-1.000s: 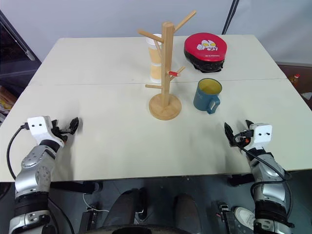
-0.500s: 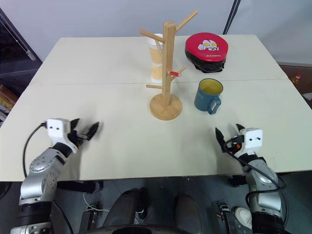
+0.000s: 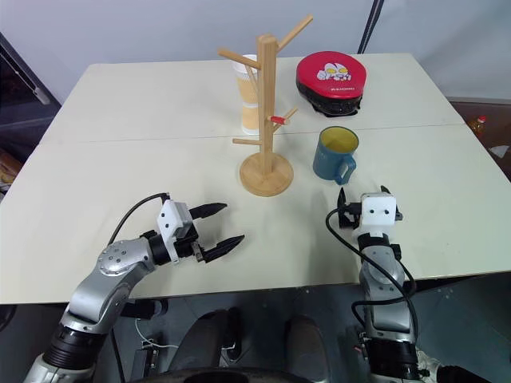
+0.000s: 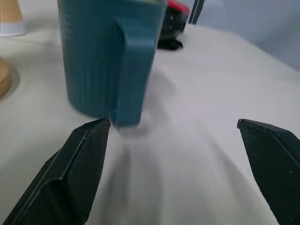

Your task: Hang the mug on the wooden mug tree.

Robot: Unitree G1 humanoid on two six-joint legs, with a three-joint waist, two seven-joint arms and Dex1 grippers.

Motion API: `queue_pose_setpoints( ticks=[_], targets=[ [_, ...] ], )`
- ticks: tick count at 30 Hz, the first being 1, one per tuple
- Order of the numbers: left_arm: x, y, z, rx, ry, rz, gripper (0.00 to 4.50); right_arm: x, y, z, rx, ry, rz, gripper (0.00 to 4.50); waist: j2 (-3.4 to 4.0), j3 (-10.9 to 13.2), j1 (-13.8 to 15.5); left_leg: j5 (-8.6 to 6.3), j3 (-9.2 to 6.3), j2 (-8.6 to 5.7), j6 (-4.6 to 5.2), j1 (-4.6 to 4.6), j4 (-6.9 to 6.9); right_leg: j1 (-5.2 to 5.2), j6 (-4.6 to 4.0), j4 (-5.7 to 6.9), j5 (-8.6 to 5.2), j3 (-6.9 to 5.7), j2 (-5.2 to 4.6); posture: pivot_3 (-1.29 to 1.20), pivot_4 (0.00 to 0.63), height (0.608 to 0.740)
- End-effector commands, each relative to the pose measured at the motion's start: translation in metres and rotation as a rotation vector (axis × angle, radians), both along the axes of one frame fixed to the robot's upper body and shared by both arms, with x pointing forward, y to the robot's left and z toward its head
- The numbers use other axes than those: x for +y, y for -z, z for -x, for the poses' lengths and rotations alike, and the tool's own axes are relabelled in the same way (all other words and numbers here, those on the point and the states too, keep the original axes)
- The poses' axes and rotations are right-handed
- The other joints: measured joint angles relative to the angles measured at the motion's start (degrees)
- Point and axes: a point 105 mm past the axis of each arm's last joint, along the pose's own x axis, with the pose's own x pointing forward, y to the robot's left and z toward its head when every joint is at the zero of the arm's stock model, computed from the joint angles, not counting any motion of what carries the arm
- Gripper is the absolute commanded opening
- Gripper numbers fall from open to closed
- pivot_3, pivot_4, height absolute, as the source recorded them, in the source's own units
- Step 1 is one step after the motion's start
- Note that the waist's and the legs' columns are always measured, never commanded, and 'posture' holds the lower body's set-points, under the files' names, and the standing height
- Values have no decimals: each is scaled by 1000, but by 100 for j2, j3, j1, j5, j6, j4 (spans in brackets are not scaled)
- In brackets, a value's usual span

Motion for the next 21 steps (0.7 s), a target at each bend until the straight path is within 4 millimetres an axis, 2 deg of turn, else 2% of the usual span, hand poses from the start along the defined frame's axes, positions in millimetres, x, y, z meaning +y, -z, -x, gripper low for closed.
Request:
queue_pose_setpoints(
  ticks=[1,12,21],
  targets=[
    [-9,-14,5,-66,43,11,4500,-3,-7,-7,-22,29,0,4463,0,0,0,1,0,0,1,0,1,0,1,1,0,0,1,0,150,740],
    [-9,-17,6,-85,25,18,4500,4,-10,-24,-23,-13,-11,4463,0,0,2,2,4,0,4,0,7,4,21,5,11,-7,9,0,150,740],
    [-13,-29,3,-136,38,32,4500,-4,-13,-29,-32,46,0,4463,0,0,3,3,6,-1,5,0,9,5,25,8,13,-8,18,0,150,740]
  ],
)
